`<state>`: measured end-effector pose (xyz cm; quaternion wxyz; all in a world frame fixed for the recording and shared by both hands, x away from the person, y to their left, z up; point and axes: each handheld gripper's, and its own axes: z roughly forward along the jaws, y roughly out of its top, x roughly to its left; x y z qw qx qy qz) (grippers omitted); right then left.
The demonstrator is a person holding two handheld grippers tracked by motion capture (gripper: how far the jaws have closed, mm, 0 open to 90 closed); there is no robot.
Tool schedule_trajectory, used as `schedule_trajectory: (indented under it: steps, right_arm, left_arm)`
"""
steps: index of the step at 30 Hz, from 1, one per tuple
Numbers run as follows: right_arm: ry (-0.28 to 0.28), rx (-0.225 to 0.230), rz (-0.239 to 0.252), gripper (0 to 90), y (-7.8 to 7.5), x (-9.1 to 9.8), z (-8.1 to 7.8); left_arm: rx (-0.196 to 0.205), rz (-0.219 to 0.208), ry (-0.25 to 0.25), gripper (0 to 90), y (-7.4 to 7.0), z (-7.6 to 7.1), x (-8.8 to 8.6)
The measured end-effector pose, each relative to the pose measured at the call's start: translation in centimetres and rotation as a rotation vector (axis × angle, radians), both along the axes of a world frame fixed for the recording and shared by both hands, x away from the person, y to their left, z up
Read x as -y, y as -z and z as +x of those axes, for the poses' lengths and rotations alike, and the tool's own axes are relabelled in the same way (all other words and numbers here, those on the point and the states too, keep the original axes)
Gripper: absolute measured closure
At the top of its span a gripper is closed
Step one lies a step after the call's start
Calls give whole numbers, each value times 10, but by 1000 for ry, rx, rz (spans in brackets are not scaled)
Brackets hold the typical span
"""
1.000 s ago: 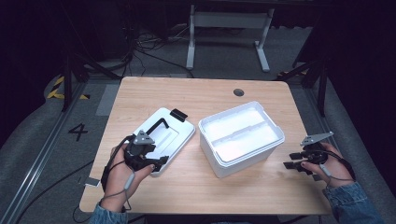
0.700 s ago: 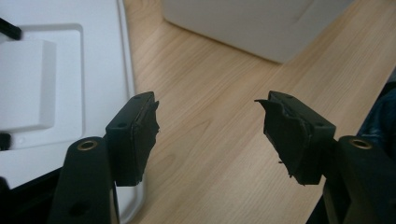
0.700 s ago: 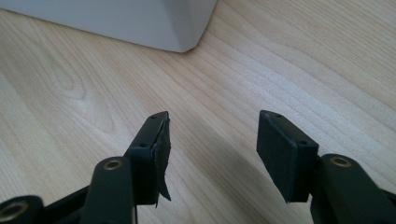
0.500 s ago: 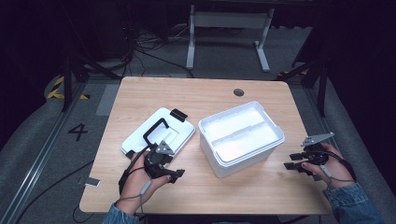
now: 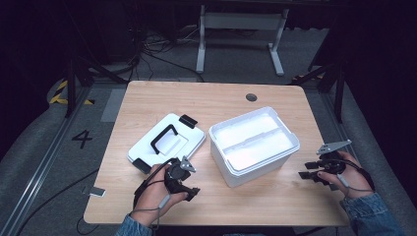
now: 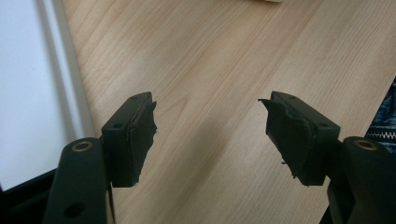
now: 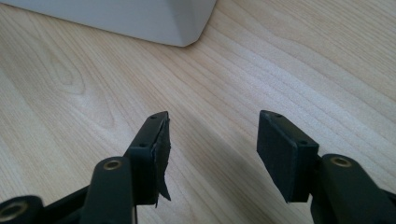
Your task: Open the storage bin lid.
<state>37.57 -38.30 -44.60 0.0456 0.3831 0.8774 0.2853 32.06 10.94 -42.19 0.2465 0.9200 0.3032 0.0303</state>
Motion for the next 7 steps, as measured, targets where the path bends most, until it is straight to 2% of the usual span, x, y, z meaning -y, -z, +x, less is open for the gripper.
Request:
schedule_trajectory:
  steps: [6,7]
  right_arm:
    - [0,0,-2,450,1,-1,0]
    - [0,1,-4,450,1,-1,0]
  left_arm:
    - [-28,25,17,333,3,1,2]
    - [-39,10,15,334,4,1,2]
